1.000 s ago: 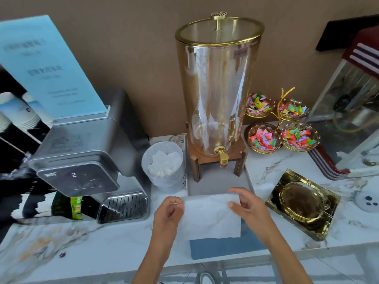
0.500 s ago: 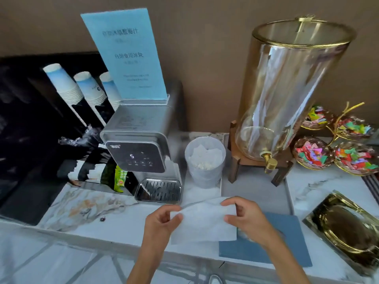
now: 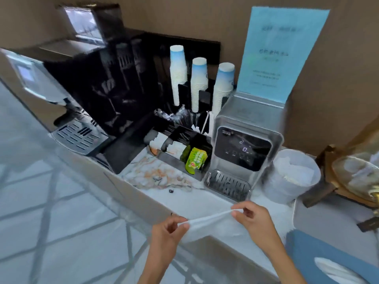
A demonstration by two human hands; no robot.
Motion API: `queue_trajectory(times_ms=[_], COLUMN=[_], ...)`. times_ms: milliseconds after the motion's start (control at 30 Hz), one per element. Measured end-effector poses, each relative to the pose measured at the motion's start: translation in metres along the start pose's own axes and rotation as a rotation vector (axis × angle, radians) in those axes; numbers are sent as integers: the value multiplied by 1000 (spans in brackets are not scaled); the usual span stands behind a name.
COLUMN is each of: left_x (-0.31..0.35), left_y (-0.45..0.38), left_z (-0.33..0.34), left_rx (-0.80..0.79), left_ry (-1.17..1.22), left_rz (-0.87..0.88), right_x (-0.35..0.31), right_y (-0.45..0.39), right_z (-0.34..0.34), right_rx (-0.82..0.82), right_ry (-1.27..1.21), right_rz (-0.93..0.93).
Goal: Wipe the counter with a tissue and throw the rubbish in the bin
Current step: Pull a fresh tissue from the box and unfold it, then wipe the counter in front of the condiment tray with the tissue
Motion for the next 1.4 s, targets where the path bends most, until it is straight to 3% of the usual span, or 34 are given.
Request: queue_trajectory(times_ms=[333, 400, 500, 700, 900, 1267, 1400], left_x=[-27, -42, -48, -65, -81, -107, -100], left_y=[-9, -40, -61, -70, -121, -141, -137], left_z=[-86, -105, -89, -76, -63, -64, -59], left_rx=[153, 350, 416, 474, 618, 689, 761], left_ry=[37, 132, 186, 210, 235, 190, 82], left_rz=[-87, -125, -171, -337, -446, -517, -468], right_x=[-34, -38, -30, 1, 17, 30, 50], right_y=[-51, -110, -143, -139, -201, -205, -190], right_z=[101, 149, 160, 165, 201, 223, 226], right_rx=[-201, -371, -409, -275, -329, -461, -745], right_ry=[211, 302, 348, 459, 640, 831, 836], right_rz=[-19, -64, -51, -3, -107, -460, -506])
Point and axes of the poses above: each hand's wrist, its own y-axis away from the middle knuckle, its own z-axis out of the palm, x = y × z, the point moved 2 cm from there along -y, towards the middle knuckle, and after that the axes turned 6 degrees about y, right-handed, at the moved point
